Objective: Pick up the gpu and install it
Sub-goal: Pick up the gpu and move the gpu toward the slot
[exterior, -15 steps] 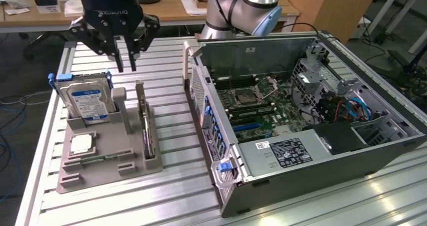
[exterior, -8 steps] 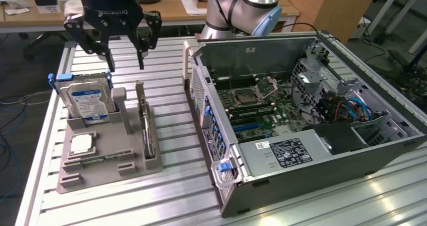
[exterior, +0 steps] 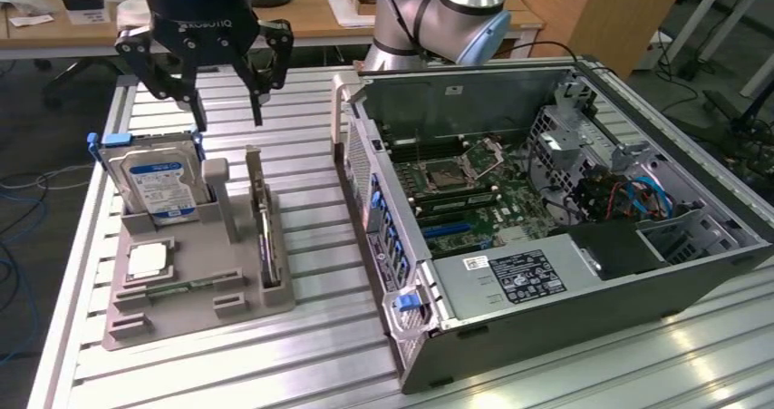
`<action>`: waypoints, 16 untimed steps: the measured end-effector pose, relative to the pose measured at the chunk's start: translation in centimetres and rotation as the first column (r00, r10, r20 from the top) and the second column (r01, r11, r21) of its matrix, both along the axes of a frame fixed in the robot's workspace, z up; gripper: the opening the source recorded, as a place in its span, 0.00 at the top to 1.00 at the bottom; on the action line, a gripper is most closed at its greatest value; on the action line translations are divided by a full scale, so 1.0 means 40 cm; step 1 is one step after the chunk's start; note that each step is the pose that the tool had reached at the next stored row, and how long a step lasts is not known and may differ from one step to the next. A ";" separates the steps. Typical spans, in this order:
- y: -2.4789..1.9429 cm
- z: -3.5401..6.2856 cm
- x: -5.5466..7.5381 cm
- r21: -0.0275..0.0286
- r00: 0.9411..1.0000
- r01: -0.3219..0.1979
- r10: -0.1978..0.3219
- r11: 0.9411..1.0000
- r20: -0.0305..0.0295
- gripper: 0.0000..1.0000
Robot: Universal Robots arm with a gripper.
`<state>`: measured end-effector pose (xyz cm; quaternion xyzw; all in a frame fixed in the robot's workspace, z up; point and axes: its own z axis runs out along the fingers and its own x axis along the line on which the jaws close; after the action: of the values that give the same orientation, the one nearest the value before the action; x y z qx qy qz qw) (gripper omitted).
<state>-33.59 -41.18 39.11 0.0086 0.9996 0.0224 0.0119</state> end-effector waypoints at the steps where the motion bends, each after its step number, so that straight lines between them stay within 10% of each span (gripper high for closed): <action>1: -0.001 -0.003 0.000 0.000 1.000 -0.001 0.001 1.000 0.000 0.41; 5: -0.016 -0.016 0.000 0.000 1.000 -0.002 0.002 1.000 0.000 0.41; 16: -0.017 -0.058 0.001 0.000 1.000 -0.003 0.003 1.000 -0.001 0.41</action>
<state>-33.54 -41.87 36.80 0.0070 0.9997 0.0222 0.0113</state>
